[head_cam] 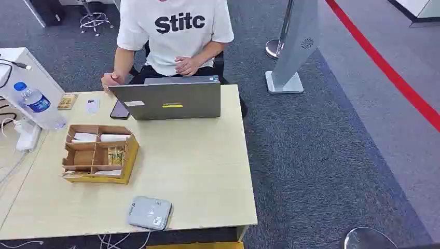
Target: Pass the card to the sensor for recognition and then transmit it.
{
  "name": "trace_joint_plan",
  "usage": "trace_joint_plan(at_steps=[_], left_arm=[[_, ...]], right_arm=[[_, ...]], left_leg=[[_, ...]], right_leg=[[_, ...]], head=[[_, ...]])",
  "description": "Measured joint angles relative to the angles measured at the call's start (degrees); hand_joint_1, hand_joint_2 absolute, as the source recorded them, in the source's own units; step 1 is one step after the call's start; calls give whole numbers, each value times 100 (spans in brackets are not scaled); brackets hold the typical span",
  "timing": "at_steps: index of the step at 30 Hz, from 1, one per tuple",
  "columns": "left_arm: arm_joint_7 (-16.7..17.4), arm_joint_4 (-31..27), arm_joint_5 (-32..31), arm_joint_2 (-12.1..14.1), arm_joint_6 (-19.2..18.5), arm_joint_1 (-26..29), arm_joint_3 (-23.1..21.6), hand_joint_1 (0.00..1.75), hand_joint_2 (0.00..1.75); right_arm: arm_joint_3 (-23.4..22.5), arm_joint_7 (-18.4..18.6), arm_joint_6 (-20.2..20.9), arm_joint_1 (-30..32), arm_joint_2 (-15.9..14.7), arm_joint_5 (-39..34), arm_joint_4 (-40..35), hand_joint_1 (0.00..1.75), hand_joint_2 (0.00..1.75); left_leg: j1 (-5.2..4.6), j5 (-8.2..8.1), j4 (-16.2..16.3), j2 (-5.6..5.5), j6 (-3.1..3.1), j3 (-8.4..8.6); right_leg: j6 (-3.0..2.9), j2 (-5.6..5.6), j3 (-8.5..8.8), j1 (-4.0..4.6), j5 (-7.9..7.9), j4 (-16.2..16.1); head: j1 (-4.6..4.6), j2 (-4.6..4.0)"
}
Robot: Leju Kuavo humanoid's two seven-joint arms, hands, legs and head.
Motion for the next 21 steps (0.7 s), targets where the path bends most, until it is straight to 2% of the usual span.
trace_joint_plan(at_steps=[3, 5, 7, 10, 13, 17, 19, 21], left_arm=[[-341, -2, 1530, -122, 4, -38, 31, 0, 175], [-742, -37, 2132, -199, -100, -64, 54, 0, 175], [-1068, -89, 2363, -251, -129, -82, 59, 0, 175], [-1601, -321, 2533, -354, 94, -102, 61, 0, 175], [-1707, -524, 2624, -424, 159, -102, 61, 0, 175], [-2053, -831, 3161, -553, 212, -114, 63, 0, 175], [-2414, -990, 3312, -590, 221, -125, 63, 0, 175], [-2920, -1156, 3427, -607, 147, -130, 61, 0, 175]], right_arm=[[0, 18, -46, -1, -18, 15, 55, 0, 175], [0, -17, -109, 0, -28, 22, 94, 0, 175], [0, -65, -162, 1, -28, 20, 116, 0, 175], [0, -138, -197, 1, -20, -9, 114, 0, 175], [0, -157, -197, 2, 0, -13, 92, 0, 175], [-2, -188, -146, 3, 63, -109, -20, 0, 175], [-2, -190, -120, 2, 105, -120, -85, 0, 175], [-4, -212, -159, 4, 140, -199, -96, 0, 175]], left_leg=[[0, 0, 0, 0, 0, 0], [0, 0, 0, 0, 0, 0], [0, 0, 0, 0, 0, 0], [0, 0, 0, 0, 0, 1], [0, 0, 0, 0, 0, 1], [4, -1, -1, 0, -2, 1], [3, -3, -1, 0, -6, 2], [6, -3, -2, 0, -6, 3]], right_leg=[[0, 0, 1, 0, 0, 0], [0, 0, 1, 0, 0, 0], [0, 0, 1, 0, 0, 0], [0, 0, 1, 0, 0, 0], [0, 0, 1, 0, 0, 0], [0, 1, 1, 2, 0, 0], [-1, 0, 1, 2, -1, 0], [-4, 1, 1, 5, -2, 0]], head=[[2, 0], [2, 0], [2, 0], [2, 0], [2, 0], [2, 0], [-2, 0], [2, 0]])
